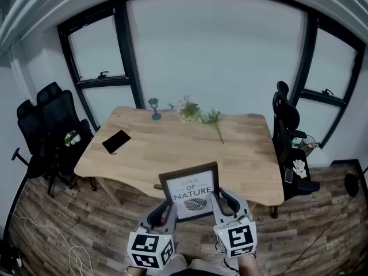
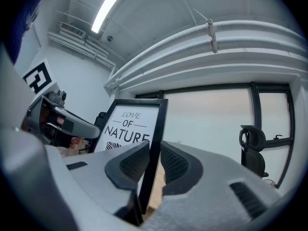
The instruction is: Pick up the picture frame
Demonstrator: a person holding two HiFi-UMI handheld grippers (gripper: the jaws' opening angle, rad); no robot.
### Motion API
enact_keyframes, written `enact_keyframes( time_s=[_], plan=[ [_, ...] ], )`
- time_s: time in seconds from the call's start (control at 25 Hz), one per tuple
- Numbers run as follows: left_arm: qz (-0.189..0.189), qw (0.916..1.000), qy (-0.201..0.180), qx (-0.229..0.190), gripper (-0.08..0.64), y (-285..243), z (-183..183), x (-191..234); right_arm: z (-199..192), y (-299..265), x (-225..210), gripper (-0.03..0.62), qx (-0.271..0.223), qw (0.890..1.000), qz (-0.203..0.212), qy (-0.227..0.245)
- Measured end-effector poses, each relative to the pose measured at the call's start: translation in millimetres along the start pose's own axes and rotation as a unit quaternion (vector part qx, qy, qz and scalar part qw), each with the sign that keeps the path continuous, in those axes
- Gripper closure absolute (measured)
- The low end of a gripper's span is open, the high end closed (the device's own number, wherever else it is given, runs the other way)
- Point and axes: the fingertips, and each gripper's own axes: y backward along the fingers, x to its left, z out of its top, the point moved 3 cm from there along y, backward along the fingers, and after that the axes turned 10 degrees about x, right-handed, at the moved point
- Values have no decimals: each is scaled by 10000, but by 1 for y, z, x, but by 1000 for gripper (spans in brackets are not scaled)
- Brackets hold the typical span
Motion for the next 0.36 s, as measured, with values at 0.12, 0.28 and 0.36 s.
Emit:
enact_keyframes(
  time_s=[0.12,0.28,0.36],
  plan=[
    [-20,10000,9,-5,492,3,0,8,1,-3,7,520,24,10000,-24,-5],
    [-35,10000,62,5,493,4,-2,25,7,-14,20,520,64,10000,-35,-40],
    [-49,9999,97,25,492,3,-3,33,12,-19,24,520,106,9999,-106,-15]
  ],
)
